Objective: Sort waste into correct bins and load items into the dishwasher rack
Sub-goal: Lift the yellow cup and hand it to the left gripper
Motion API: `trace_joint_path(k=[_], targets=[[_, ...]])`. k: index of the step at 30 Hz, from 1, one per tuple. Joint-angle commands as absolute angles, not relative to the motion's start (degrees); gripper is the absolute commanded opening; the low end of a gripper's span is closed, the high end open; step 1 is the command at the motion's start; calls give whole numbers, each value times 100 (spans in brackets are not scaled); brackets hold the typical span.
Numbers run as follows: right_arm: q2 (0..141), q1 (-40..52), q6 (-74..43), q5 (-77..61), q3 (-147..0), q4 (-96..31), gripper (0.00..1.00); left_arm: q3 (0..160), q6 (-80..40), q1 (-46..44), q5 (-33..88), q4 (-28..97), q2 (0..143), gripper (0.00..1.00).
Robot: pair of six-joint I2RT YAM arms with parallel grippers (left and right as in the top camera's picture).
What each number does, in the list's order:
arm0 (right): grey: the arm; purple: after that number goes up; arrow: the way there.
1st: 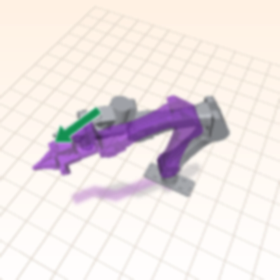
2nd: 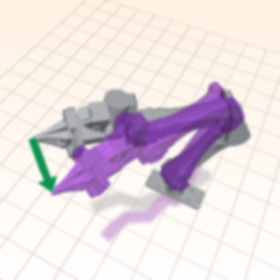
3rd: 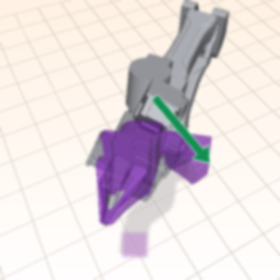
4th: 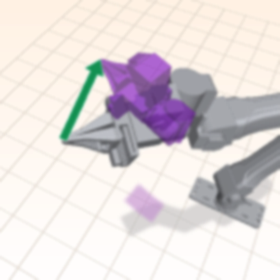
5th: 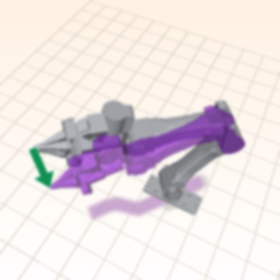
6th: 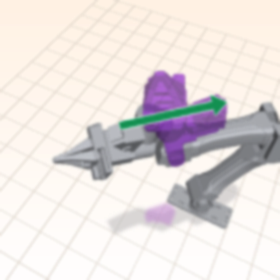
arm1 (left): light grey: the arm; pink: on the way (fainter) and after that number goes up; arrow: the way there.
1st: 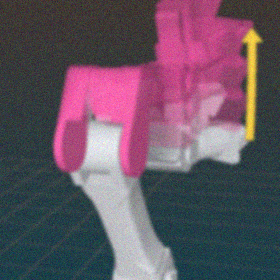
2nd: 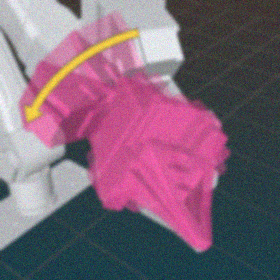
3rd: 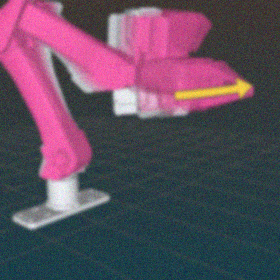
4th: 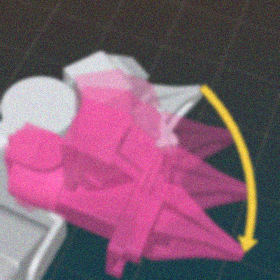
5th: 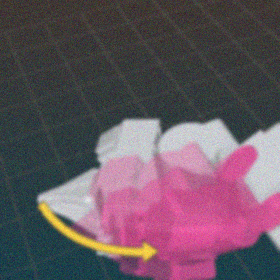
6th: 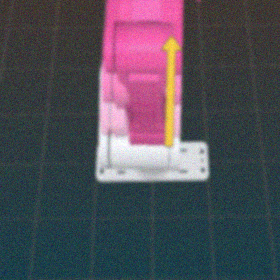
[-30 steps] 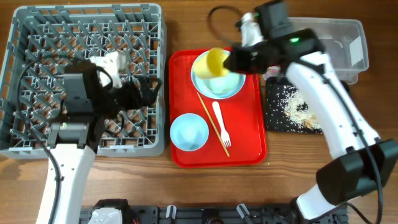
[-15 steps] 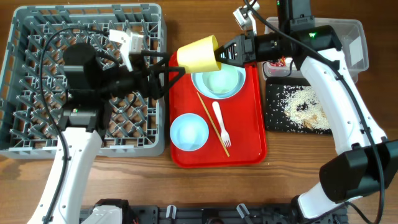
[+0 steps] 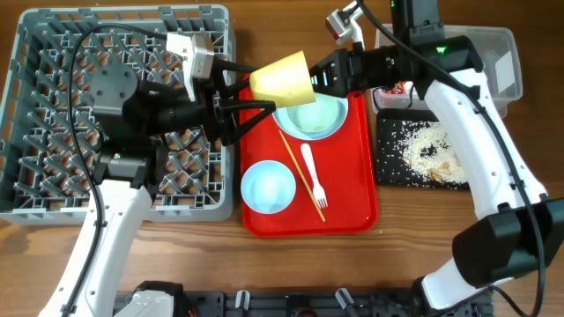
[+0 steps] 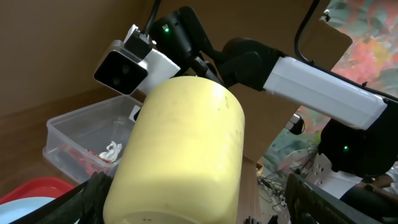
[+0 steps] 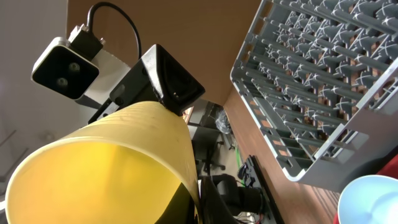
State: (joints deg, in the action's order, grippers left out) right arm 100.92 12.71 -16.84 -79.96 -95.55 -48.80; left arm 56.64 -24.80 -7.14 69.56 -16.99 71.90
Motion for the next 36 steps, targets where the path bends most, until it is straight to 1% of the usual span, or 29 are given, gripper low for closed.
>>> trace_joint_path(k=[1,6,12,17,20,23,31,34,36], targets=[[10066,1356,-1671,-8066,-9609,-4862,4,5734,-2576,-854,7279,-1741,7203,91],[10066,1409,-1671,-8066,-9609,-4849,4,5734,-2576,-954,7258,-1739,7203,91],[10066,1441,-1675,-8108,-9609,-4869,4,5734,-2578,-954,7260,-1739,7203,85],[10066,1559,-1695,-8108,-9609,-4869,4,5734,-2578,-954,7258,-1739,7203,84],[10066,1592,-1697,-8106,-9609,-4866,4,5734,-2578,-954,7260,-1739,7203,81],[10068,1590,-1712,-8108,-9609,-4866,4,5734,-2576,-954,7258,-1739,7203,72],[10066,1590,-1717,-8108,-9609,-4866,4,5734,-2576,-954,7258,-1737,7203,64],[10068,1590,-1796,-8106,-9609,-4851,4,5734,-2576,-954,7255,-1717,7203,59],[10066,1590,-1804,-8106,-9609,-4840,4,5734,-2576,-952,7234,-1691,7203,58]])
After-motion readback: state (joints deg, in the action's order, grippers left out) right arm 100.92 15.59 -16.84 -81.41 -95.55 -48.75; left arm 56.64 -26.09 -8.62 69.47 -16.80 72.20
